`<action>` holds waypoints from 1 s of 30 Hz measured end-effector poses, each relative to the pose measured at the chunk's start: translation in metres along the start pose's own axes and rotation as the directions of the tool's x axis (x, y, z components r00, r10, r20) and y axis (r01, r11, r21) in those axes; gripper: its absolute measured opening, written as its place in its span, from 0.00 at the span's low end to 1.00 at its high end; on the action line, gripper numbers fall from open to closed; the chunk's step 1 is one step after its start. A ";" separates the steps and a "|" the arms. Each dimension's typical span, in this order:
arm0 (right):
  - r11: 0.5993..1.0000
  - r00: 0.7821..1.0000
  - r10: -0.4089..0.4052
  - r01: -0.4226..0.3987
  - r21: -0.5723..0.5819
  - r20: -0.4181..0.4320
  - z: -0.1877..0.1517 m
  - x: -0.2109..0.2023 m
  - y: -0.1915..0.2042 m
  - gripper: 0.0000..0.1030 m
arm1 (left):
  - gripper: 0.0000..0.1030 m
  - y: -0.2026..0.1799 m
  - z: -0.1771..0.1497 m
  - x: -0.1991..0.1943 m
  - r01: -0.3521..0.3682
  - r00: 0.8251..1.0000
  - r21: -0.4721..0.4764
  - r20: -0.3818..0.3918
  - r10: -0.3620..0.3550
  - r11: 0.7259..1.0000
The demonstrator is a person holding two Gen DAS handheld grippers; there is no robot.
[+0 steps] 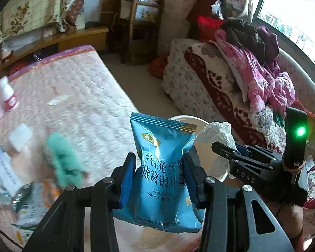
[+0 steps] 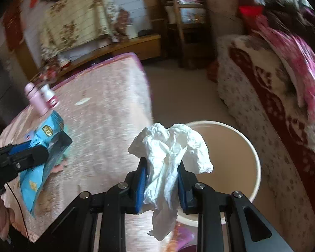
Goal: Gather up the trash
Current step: 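Carry both items over the white bucket and open both tools to drop them, then move both open tools back over the bed toward the remaining trash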
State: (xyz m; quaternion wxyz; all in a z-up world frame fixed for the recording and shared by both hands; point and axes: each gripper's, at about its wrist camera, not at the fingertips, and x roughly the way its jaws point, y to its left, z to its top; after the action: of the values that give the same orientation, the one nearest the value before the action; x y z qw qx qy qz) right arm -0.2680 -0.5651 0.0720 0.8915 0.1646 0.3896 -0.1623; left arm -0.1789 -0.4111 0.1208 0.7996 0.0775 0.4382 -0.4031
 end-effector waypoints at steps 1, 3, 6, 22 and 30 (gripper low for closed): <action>1.000 1.000 -0.009 0.009 0.020 0.000 0.000 0.001 -0.009 0.28 | 0.45 -0.006 0.002 0.005 0.005 1.000 -0.007 -0.008 -0.005 1.000; 0.998 1.000 -0.029 0.030 0.058 -0.004 -0.002 0.005 -0.027 0.28 | 0.45 -0.019 0.006 0.016 0.013 1.000 -0.009 -0.019 -0.013 1.000; 0.993 0.999 -0.042 0.043 0.109 -0.013 -0.005 0.010 -0.049 0.28 | 0.46 -0.034 0.010 0.035 0.001 0.999 0.000 -0.043 -0.001 1.000; 0.960 0.994 -0.110 0.109 0.256 -0.009 -0.012 0.031 -0.093 0.78 | 0.72 -0.036 0.017 0.069 0.004 0.999 -0.081 -0.050 -0.008 0.997; 0.966 0.994 -0.111 0.111 0.233 -0.012 -0.013 0.025 -0.080 0.78 | 0.72 -0.029 0.010 0.043 -0.041 0.999 -0.076 -0.021 0.039 0.996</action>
State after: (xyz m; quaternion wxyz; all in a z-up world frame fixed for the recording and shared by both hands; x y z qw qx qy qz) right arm -0.2935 -0.6353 0.0315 0.8557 0.2459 0.3761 -0.2567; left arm -0.1802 -0.4599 0.1008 0.8056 0.0596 0.4593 -0.3694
